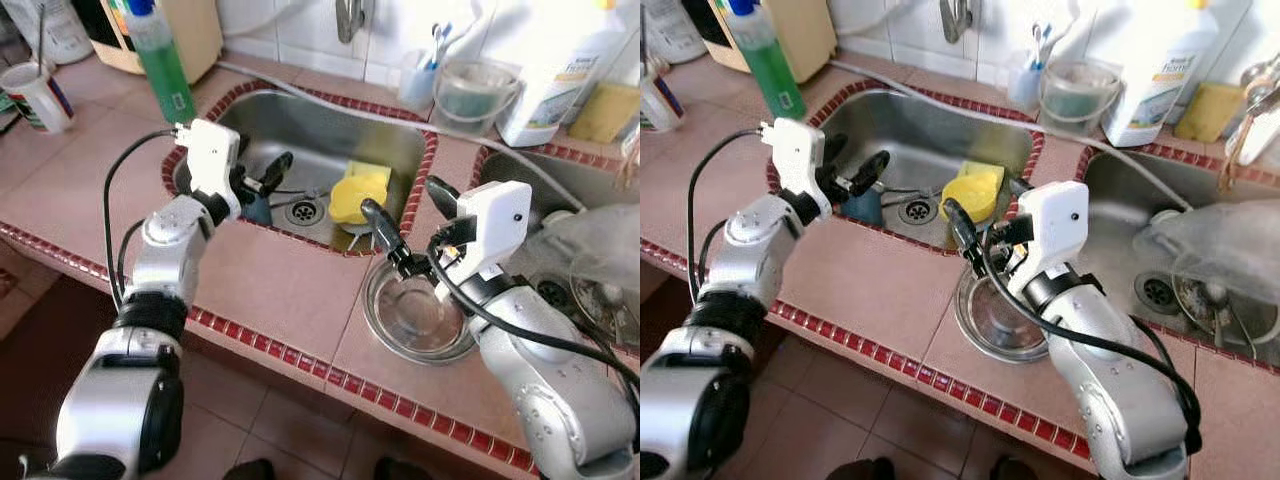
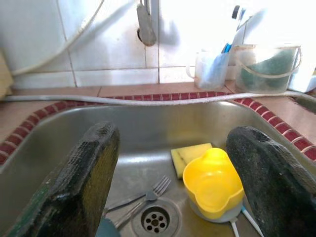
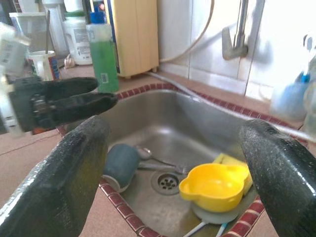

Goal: Kitchen organization

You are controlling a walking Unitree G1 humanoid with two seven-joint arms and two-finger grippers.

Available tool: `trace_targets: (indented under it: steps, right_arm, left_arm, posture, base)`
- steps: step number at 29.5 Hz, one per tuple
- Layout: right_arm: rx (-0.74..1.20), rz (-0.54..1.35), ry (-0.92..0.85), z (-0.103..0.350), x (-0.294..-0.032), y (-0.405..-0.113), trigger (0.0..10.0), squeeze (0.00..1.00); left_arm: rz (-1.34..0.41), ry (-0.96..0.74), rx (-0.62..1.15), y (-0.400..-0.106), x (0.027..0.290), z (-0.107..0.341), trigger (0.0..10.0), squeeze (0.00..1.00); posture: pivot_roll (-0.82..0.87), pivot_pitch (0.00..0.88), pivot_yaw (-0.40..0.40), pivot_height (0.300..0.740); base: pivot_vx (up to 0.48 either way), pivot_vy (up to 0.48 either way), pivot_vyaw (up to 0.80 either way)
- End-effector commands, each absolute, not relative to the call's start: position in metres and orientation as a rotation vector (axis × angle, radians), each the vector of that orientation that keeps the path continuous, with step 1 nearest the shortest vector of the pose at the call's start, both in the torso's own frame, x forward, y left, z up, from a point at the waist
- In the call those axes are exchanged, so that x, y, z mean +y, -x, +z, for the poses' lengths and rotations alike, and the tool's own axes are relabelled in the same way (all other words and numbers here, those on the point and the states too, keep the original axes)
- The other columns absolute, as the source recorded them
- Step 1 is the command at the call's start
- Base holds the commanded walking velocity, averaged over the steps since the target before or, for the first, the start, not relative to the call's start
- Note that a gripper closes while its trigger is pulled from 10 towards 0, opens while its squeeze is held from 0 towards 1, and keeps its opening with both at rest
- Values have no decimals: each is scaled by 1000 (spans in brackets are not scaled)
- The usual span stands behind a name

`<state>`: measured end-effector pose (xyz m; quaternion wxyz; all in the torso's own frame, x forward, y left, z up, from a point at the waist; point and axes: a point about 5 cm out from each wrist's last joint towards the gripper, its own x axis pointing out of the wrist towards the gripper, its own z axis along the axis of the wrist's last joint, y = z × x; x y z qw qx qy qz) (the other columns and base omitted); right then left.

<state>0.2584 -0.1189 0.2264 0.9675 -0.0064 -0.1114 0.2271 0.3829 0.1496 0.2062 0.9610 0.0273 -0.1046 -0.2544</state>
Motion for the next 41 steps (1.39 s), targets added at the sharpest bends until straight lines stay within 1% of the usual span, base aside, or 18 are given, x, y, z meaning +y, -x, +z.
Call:
trace_targets:
  steps: [1, 3, 7, 10, 13, 18, 20, 21, 29, 34, 41]
  right_arm:
    - [-224, 440, 29, 222, -121, -259, 10000, 0]
    - [-244, 400, 45, 220, -124, -259, 10000, 0]
    - [-241, 370, 44, 216, -126, -258, 10000, 0]
    - [-230, 332, 46, 209, -127, -255, 10000, 0]
    - [-225, 317, 41, 206, -127, -254, 10000, 0]
    - [-196, 253, 39, 193, -130, -251, 10000, 0]
    - [-188, 242, 40, 190, -131, -251, 10000, 0]
    - [-178, 222, 38, 187, -133, -251, 10000, 0]
    - [-141, 168, 25, 177, -139, -248, 10000, 0]
    - [-92, 136, -11, 167, -144, -245, 10000, 0]
    - [-28, 106, -69, 155, -150, -244, 10000, 0]
  left_arm:
    - [-522, -57, -215, -378, 150, 208, 10000, 0]
    - [-510, -55, -211, -365, 154, 203, 10000, 0]
    - [-506, -51, -209, -355, 156, 199, 10000, 0]
    - [-513, -49, -215, -339, 153, 195, 10000, 0]
    - [-519, -40, -207, -334, 150, 192, 10000, 0]
    - [-580, 20, -157, -302, 130, 182, 10000, 0]
    - [-599, 25, -147, -296, 126, 180, 10000, 0]
    - [-628, 35, -128, -288, 119, 176, 10000, 0]
    - [-694, 43, -88, -268, 106, 173, 10000, 0]
    - [-755, 17, -81, -257, 97, 173, 10000, 0]
    - [-818, -31, -81, -257, 93, 174, 10000, 0]
  posture:
    - [-110, 90, 47, 740]
    - [-116, 86, 50, 740]
    - [-117, 80, 49, 740]
    - [-120, 71, 50, 740]
    - [-120, 71, 50, 740]
    - [-117, 58, 49, 740]
    - [-116, 56, 47, 740]
    - [-117, 56, 46, 740]
    - [-122, 52, 43, 740]
    - [-121, 53, 40, 740]
    - [-116, 67, 30, 740]
  base:
    - [0, 0, 0]
    - [0, 0, 0]
    - [0, 0, 0]
    - [0, 0, 0]
    - [0, 0, 0]
    - [0, 0, 0]
    - [0, 0, 0]
    - [0, 0, 0]
    - [0, 0, 0]
    - [0, 0, 0]
    - [0, 0, 0]
